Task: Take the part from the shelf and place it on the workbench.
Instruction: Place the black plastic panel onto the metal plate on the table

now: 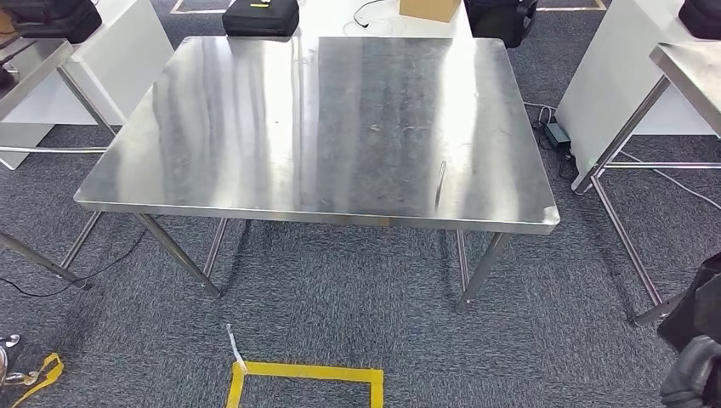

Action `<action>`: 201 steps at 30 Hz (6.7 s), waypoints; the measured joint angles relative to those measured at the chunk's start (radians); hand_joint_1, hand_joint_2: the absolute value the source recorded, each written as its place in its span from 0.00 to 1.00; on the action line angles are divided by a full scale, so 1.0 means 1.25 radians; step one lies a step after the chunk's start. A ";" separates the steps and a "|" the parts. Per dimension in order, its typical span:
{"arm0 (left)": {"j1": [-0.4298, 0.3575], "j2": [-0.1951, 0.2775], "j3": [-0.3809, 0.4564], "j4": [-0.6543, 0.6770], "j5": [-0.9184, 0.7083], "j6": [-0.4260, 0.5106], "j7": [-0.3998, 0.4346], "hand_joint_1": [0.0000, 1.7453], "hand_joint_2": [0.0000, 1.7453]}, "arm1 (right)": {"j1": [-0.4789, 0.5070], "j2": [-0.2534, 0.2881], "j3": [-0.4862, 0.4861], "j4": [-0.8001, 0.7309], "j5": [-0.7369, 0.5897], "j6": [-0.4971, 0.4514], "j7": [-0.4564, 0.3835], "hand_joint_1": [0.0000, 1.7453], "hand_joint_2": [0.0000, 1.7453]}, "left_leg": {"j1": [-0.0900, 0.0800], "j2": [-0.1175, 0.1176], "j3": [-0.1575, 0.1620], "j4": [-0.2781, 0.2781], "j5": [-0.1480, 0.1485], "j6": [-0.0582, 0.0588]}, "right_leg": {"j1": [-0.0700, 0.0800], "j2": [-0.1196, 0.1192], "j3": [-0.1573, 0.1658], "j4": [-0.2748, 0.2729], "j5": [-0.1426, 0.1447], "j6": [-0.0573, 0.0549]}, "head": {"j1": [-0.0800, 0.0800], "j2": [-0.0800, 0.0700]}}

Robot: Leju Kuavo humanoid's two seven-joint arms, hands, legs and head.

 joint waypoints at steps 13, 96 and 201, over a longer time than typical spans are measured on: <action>0.000 0.003 0.000 0.000 -0.001 -0.001 0.001 0.00 1.00 | 0.001 0.002 -0.001 -0.004 -0.002 0.000 0.002 0.98 1.00 | -0.037 -0.012 -0.018 -0.011 0.029 0.051 | 0.029 0.008 0.000 -0.001 -0.007 -0.013 | -0.003 0.000; 0.005 0.003 -0.001 -0.003 -0.008 0.004 0.004 0.00 1.00 | 0.012 -0.005 -0.016 -0.003 -0.020 0.000 -0.002 0.98 1.00 | -0.035 -0.022 -0.003 -0.001 0.007 0.071 | 0.020 -0.001 -0.070 0.225 -0.134 -0.003 | -0.014 0.000; -0.080 -0.003 -0.290 -0.019 -0.187 -0.041 0.151 0.00 0.50 | -0.681 -0.317 0.719 0.873 0.852 0.406 0.594 0.00 0.00 | -0.050 -0.022 0.069 -0.024 -0.049 0.058 | 0.035 0.003 -0.037 0.015 0.019 -0.020 | -0.022 0.000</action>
